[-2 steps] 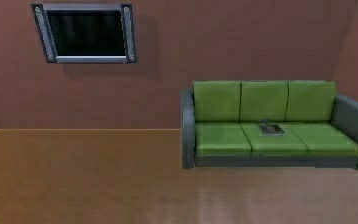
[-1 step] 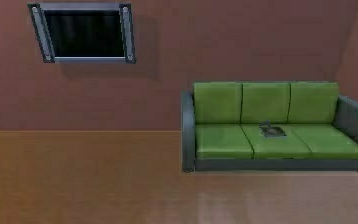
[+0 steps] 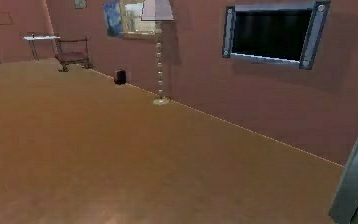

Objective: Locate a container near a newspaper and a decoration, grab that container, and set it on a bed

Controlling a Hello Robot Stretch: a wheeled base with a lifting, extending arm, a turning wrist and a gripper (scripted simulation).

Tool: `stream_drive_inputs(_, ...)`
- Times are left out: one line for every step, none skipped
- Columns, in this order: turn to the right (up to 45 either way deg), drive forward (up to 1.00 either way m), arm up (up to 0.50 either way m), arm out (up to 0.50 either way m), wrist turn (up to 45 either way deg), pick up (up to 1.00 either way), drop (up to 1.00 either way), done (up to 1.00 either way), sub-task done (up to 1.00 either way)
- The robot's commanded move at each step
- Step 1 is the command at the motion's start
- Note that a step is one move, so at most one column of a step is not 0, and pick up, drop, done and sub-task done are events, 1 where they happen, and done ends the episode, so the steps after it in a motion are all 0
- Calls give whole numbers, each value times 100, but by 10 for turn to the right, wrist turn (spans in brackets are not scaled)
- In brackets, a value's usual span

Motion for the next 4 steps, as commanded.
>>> stream_drive_inputs(-360, 0, 0, 0, 0, 0, 0, 0, 0)
stream_drive_inputs(0, 100, 0, 0, 0, 0, 0, 0, 0)
stream_drive_inputs(0, 100, 0, 0, 0, 0, 0, 0, 0)
stream_drive_inputs(0, 100, 0, 0, 0, 0, 0, 0, 0)
